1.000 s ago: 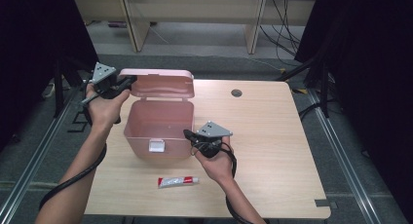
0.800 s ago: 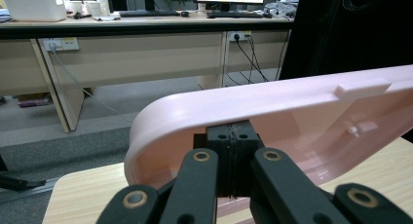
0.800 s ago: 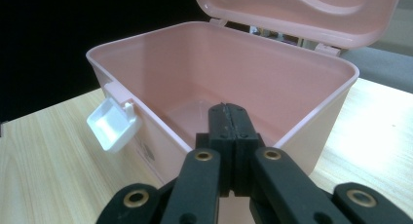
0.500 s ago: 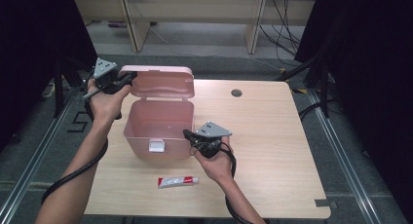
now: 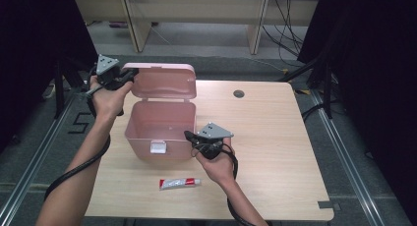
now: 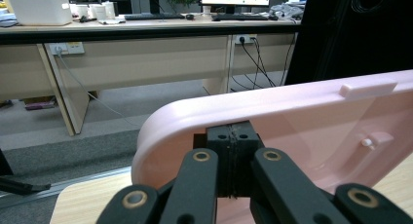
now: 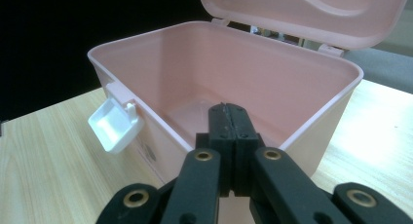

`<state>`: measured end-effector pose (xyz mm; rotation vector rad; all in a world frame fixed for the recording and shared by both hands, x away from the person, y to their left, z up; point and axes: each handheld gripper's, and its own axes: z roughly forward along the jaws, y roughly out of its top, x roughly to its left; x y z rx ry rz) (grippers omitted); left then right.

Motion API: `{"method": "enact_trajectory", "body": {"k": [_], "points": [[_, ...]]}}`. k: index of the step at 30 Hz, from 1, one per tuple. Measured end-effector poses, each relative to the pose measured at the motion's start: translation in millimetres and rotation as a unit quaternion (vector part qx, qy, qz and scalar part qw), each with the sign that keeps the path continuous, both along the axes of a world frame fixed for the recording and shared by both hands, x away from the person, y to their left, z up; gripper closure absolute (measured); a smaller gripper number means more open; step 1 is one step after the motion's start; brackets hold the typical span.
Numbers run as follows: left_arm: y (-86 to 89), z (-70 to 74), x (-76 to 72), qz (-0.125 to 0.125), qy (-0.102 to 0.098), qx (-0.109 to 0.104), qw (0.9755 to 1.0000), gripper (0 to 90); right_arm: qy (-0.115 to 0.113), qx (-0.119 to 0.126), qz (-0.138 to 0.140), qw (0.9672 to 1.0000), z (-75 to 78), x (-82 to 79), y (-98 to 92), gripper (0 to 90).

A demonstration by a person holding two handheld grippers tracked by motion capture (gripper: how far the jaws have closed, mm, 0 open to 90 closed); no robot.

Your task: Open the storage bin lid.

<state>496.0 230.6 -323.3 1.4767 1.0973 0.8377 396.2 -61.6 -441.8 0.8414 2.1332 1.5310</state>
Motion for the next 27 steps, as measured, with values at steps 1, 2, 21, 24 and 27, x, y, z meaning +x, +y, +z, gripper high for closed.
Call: {"method": "enact_trajectory", "body": {"k": [1,2,21,24,27], "points": [[0.3,0.2,0.8,0.0,0.0,0.001,1.0,89.9,0.0,0.0,0.0,1.0,-0.1,0.0,0.0,90.0],[0.5,0.3,1.5,0.001,0.001,0.001,1.0,89.8,0.0,0.0,0.0,1.0,0.0,0.0,0.0,90.0],[1.6,1.4,18.7,0.014,0.003,0.008,0.9999,89.8,-0.003,-0.003,-0.001,1.0,0.1,0.1,0.5,90.0],[0.9,1.8,21.0,0.013,0.005,0.008,0.9999,89.8,-0.002,-0.004,0.0,1.0,0.3,0.1,0.5,90.0],[0.8,2.0,24.0,0.015,0.007,0.013,0.9998,89.8,0.005,-0.001,-0.003,1.0,0.4,-0.5,1.2,90.0]]}}
